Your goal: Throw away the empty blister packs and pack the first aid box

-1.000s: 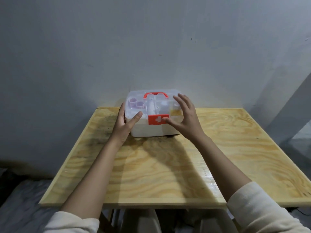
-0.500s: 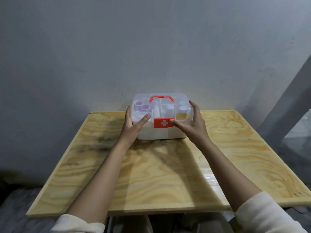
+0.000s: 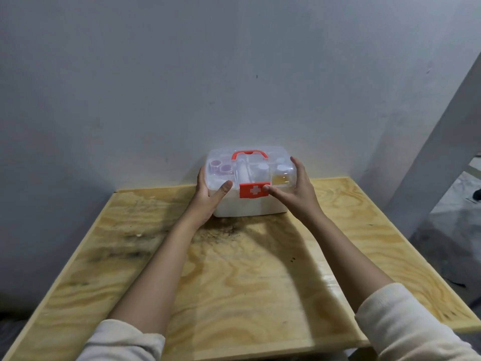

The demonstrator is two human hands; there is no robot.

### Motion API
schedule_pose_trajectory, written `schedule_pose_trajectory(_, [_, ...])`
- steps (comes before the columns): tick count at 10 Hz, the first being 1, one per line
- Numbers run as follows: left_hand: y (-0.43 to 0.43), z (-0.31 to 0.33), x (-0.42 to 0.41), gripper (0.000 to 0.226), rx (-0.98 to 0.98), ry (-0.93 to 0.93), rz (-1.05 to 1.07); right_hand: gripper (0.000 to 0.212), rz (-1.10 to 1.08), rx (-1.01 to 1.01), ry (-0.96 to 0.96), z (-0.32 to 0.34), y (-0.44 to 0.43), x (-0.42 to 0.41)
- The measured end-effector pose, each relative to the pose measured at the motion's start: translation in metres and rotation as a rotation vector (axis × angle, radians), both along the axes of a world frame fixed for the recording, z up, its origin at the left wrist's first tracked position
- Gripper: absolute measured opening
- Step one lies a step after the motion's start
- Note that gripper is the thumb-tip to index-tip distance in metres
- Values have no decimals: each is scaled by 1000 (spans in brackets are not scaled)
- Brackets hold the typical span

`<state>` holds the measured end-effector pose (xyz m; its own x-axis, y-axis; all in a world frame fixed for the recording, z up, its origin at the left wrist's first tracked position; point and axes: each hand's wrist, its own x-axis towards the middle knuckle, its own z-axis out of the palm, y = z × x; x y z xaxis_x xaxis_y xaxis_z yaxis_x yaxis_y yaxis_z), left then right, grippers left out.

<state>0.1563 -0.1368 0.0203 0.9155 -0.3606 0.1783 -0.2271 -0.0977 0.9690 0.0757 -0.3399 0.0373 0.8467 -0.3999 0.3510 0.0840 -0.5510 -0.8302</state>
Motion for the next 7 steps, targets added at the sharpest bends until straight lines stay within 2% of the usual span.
schedule_pose_trajectory(3, [2, 0, 12, 85, 14, 12, -21, 96, 15, -17, 6, -5, -2, 11])
schedule_pose_trajectory(4, [2, -1, 9, 107, 34, 42, 12, 104, 13, -2, 42, -8, -2, 10])
schedule_pose_trajectory(5, [3, -9, 5, 113, 127, 30, 55, 107, 16, 14, 101, -17, -2, 4])
schedule_pose_trajectory(6, [15, -33, -3, 109, 453, -13, 93, 84, 51, 34, 173, -33, 0, -10])
schedule_pose_trajectory(7, [21, -41, -29, 83, 940, -130, 128, 63, -53, -199, 277, -58, 1, -21])
